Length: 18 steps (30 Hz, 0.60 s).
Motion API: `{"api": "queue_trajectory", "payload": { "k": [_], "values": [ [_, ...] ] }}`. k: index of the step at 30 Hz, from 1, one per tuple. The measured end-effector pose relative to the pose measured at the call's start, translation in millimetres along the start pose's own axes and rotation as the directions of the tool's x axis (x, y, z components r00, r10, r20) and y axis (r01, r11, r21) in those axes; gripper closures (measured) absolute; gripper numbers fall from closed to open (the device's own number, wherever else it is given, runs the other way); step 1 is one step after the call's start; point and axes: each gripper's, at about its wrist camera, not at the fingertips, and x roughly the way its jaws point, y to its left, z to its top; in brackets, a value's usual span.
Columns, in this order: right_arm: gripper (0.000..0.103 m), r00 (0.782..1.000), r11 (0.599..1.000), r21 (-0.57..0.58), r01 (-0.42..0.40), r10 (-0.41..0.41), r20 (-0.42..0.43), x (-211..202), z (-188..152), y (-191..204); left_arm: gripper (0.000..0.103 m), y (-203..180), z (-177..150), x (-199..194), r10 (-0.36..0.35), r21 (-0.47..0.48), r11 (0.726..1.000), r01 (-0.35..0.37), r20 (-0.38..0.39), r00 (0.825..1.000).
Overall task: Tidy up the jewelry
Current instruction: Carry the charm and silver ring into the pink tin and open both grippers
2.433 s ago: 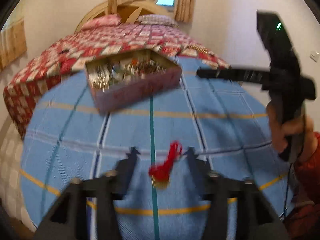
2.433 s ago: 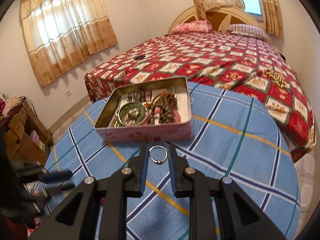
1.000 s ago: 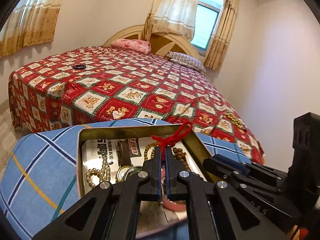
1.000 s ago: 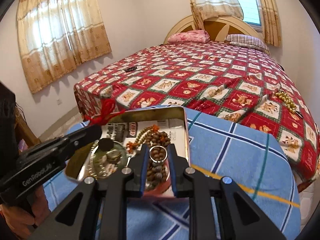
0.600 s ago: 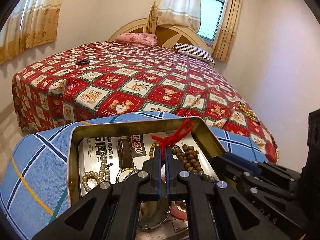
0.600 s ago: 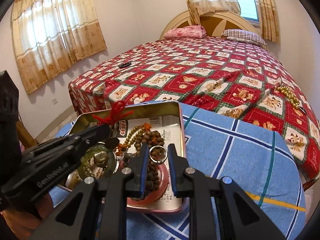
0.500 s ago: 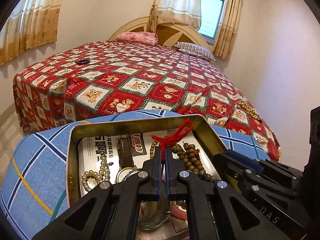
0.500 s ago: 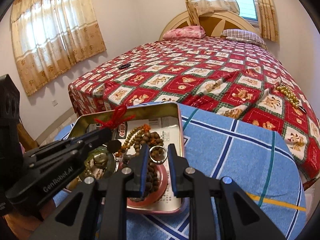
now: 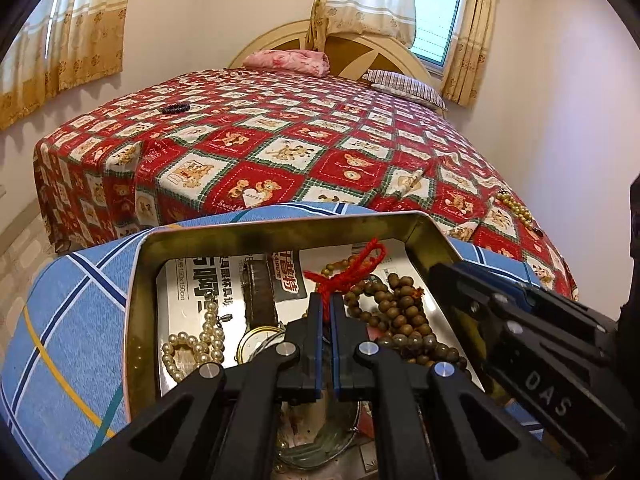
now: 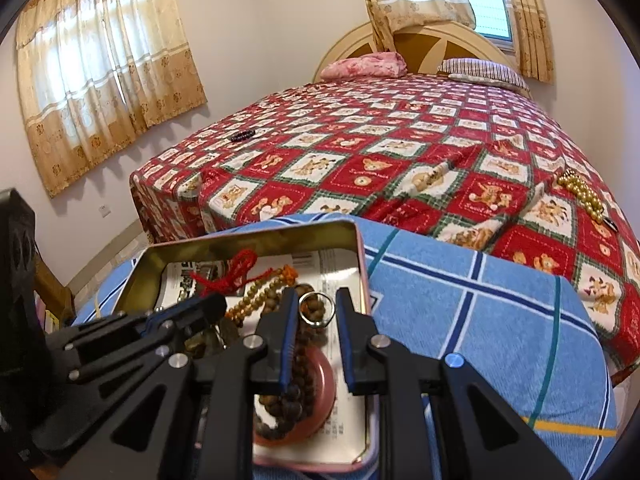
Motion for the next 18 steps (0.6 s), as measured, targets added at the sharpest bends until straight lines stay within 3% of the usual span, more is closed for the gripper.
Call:
{"api": "queue_trajectory", "payload": {
  "k": [5, 18],
  "values": [
    [0.081, 1.000, 1.000, 0.011, -0.017, 0.017, 0.019, 6.7, 11.2, -0.4, 0.101, 5.6, 5.3, 2.1, 0.003, -0.030, 1.000, -0.003, 0.009, 1.000],
    [0.081, 0.999, 0.997, -0.051, 0.051, -0.050, 0.004, 28.4, 18.2, 7.1, 0.101, 5.5, 11.6, 10.4, 0.040, -0.057, 0.998, -0.040, -0.004, 0.999]
  ]
}}
